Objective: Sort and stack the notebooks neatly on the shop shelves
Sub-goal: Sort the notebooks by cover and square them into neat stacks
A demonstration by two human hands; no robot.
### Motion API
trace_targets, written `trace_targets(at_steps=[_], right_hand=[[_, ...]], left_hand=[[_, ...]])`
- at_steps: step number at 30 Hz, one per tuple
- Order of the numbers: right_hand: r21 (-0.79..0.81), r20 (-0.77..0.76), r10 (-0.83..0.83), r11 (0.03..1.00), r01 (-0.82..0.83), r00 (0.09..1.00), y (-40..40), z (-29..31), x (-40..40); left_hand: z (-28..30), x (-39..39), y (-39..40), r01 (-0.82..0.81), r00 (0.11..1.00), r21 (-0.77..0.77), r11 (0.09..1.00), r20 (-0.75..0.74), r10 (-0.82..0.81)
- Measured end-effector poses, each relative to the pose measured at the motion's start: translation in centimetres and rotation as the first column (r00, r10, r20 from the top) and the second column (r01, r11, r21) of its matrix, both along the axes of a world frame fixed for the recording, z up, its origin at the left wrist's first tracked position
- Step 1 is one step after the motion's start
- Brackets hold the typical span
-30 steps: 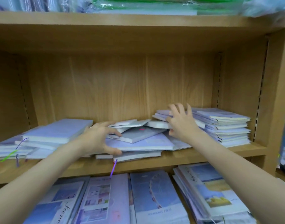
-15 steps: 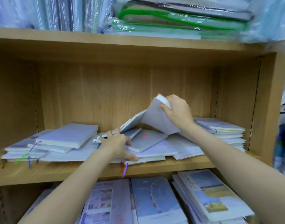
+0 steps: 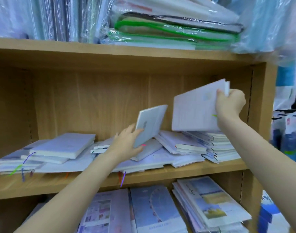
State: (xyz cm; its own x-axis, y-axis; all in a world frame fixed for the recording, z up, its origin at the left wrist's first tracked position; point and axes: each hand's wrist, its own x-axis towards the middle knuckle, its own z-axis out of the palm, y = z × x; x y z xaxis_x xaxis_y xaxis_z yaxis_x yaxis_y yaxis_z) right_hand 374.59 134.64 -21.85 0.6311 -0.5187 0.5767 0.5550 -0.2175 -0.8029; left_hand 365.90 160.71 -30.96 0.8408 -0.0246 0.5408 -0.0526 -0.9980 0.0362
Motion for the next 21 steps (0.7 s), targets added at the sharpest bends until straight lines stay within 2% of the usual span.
trace_targets(at_steps=[2,4,5,6,7,9,13,16,18,21], right_hand=[[0.243,0.001,0.038,0.969,-0.037,0.999,-0.6,0.4,1.2],[0.456,-0.051,0.164,0.882,-0.123,0.985,-0.4,-0.3,2.4],[0.521,-0.08,0.286,0.828,-0.205,0.955,-0.2,-1.4,3.4],[0.558,-0.123,0.449,0.769,-0.313,0.885,0.1,-3.0,4.4],[0.551,-0.199,0.566,0.74,-0.386,0.8,0.5,-4.7,5.1],[0.442,-0.37,0.614,0.776,-0.45,0.697,1.0,-7.3,5.7],[0.164,-0.481,0.478,0.873,-0.46,0.735,1.1,-8.7,6.1],[0.107,-0.46,0.483,0.863,-0.493,0.745,1.2,-9.8,5.8],[0.102,-0.44,0.503,0.851,-0.516,0.744,1.6,-10.6,5.3],[0.135,-0.406,0.508,0.855,-0.5,0.759,2.5,-10.8,4.8]], left_hand=[[0.0,0.8,-0.6,0.016,0.994,0.042,0.999,0.105,-0.02],[-0.4,1.3,-1.1,0.052,0.979,0.09,0.995,0.19,-0.068],[-0.7,1.6,-1.2,0.076,0.97,0.119,0.99,0.222,-0.101],[-1.0,2.0,-1.1,0.084,0.962,0.14,0.987,0.246,-0.117],[-1.3,2.3,-1.0,0.089,0.962,0.125,0.988,0.247,-0.118],[-1.8,2.7,-1.0,0.067,0.966,0.015,0.998,0.248,-0.069],[-1.8,3.2,-1.1,0.147,0.872,-0.302,0.942,0.489,0.021],[0.4,3.4,-1.8,0.116,0.798,-0.484,0.868,0.565,0.208],[2.6,3.0,-2.1,0.113,0.743,-0.439,0.891,0.633,0.218],[6.0,2.1,-2.1,0.151,0.647,-0.212,0.966,0.76,0.066]])
